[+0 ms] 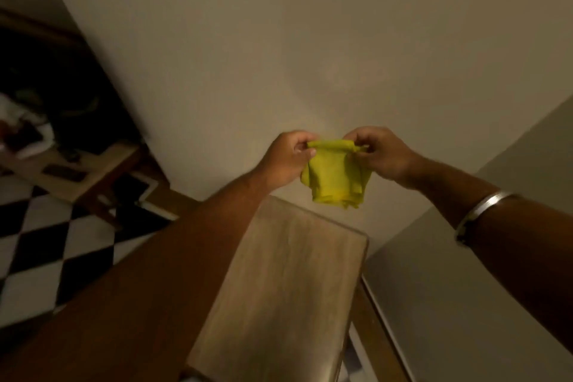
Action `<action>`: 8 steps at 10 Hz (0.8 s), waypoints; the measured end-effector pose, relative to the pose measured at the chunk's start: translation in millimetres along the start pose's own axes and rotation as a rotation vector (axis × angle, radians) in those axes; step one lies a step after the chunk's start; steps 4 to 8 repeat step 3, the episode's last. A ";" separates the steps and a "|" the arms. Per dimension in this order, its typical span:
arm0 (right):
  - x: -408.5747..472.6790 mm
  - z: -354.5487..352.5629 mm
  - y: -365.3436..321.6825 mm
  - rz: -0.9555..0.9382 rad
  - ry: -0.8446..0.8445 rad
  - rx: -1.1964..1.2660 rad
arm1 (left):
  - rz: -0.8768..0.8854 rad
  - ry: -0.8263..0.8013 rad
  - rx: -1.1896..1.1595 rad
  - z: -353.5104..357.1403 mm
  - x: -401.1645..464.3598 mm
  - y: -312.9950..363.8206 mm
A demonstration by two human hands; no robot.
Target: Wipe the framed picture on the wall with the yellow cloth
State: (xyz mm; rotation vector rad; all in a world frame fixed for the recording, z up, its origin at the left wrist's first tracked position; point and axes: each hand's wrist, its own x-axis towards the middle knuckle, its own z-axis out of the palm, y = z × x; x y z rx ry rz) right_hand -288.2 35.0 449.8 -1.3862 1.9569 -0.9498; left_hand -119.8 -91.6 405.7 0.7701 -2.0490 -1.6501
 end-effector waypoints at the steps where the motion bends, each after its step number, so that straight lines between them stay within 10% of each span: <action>1: -10.1 80.0 92.2 0.135 -0.077 0.068 | -0.202 0.034 -0.057 32.6 -25.8 -111.9; 3: -90.4 263.8 297.1 0.607 -0.278 0.020 | -0.638 -0.030 -0.095 124.2 -122.4 -338.4; 8: -90.4 263.8 297.1 0.607 -0.278 0.020 | -0.638 -0.030 -0.095 124.2 -122.4 -338.4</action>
